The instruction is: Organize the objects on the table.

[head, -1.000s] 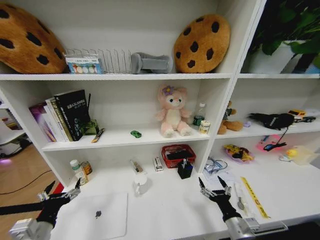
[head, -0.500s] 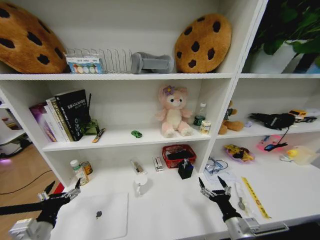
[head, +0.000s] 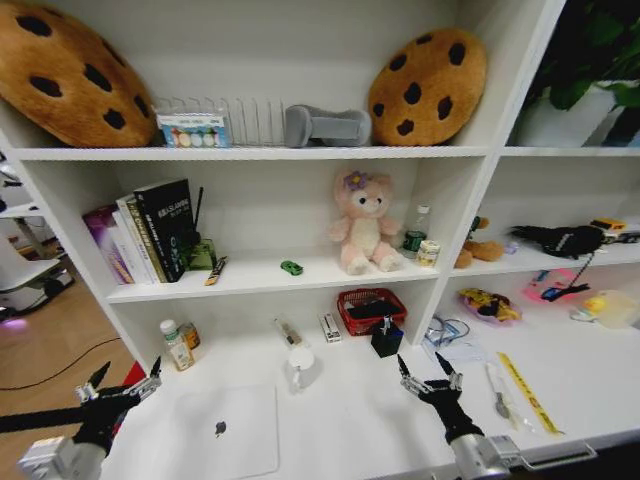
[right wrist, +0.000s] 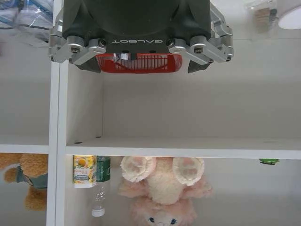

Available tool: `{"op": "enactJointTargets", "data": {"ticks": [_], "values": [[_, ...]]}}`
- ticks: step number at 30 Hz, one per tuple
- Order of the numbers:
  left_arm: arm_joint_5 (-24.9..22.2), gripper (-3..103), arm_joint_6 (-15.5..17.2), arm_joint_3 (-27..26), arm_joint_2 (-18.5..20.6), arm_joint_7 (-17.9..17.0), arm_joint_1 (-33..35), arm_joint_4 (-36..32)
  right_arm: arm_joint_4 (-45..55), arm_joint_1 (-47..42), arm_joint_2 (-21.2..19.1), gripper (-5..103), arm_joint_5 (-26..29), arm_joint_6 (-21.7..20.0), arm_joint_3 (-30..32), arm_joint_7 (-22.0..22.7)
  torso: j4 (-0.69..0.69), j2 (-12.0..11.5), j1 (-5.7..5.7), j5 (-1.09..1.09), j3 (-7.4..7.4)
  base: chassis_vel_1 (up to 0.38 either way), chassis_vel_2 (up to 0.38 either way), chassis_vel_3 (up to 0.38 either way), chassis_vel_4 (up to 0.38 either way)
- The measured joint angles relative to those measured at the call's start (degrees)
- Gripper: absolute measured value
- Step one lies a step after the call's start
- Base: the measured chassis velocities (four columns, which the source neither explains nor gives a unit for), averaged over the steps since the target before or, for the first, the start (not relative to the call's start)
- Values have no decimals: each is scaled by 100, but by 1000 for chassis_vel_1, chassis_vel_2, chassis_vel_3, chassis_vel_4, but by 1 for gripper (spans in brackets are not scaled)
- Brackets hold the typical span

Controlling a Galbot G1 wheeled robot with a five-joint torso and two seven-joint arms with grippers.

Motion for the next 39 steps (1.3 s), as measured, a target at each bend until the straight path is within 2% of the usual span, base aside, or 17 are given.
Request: {"op": "enactJointTargets", "data": {"ticks": [11,22,29,39], "values": [[0,100,0,1,-1,1,0,0,-1,0,-2,100,0,0,2,0,1,-1,0,5,2,33,28,-22,-21],[0,100,0,0,0,1,0,0,0,0,0,100,0,0,0,-1,1,0,1,-2,1,203,199,-217,-190],[0,100,0,2,0,1,0,-1,-1,1,-1,100,0,0,1,0,1,-2,1,7,2,43,-6,-22,-28],[0,100,0,3,-1,4,0,-1,0,0,-2,100,0,0,2,0,1,-2,2,4,2,47,-110,-62,118]]}}
